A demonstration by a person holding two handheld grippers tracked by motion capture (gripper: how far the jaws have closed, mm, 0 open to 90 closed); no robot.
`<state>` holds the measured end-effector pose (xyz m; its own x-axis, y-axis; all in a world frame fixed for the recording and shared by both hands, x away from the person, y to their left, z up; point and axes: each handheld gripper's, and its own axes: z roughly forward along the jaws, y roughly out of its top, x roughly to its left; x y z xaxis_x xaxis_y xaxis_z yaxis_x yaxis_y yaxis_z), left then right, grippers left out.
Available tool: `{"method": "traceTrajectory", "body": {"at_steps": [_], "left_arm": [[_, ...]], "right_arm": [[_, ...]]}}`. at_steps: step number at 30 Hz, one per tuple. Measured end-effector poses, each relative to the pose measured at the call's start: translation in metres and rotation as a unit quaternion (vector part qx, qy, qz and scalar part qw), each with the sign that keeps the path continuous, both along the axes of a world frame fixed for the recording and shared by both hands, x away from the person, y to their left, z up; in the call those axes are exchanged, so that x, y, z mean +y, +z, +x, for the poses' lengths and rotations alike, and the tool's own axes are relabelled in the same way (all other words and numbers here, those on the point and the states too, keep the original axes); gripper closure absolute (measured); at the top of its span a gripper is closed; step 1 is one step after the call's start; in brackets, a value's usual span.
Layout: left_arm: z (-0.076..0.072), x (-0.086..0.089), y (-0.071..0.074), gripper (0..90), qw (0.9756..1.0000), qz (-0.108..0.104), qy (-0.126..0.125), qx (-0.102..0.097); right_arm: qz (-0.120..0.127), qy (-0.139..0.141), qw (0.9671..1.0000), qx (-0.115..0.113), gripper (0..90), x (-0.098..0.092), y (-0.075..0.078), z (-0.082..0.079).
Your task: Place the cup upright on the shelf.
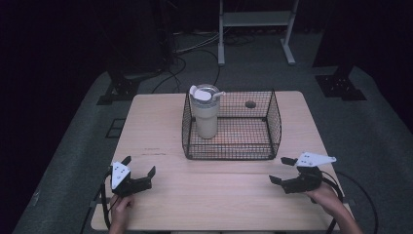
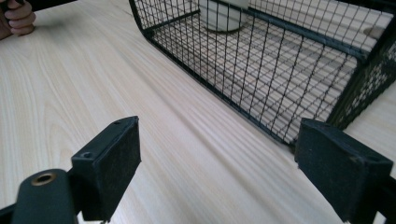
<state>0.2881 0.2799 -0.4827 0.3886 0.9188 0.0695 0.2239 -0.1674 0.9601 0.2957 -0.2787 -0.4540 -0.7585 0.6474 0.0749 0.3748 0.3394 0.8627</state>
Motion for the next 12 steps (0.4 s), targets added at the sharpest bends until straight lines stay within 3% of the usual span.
{"method": "traceTrajectory", "body": {"at_steps": [9,12], "left_arm": [[0.000,0.000,0.000,0.0,1.0000,0.000,0.000,0.000],[0.001,-0.001,0.000,0.0,1.0000,0.000,0.001,0.000]], "right_arm": [[0.019,-0.017,0.9997,-0.002,13.0,-0.011,-0.013,-0.016],[0.055,-0.044,0.9974,-0.017,13.0,-0.013,-0.018,-0.029]]}}
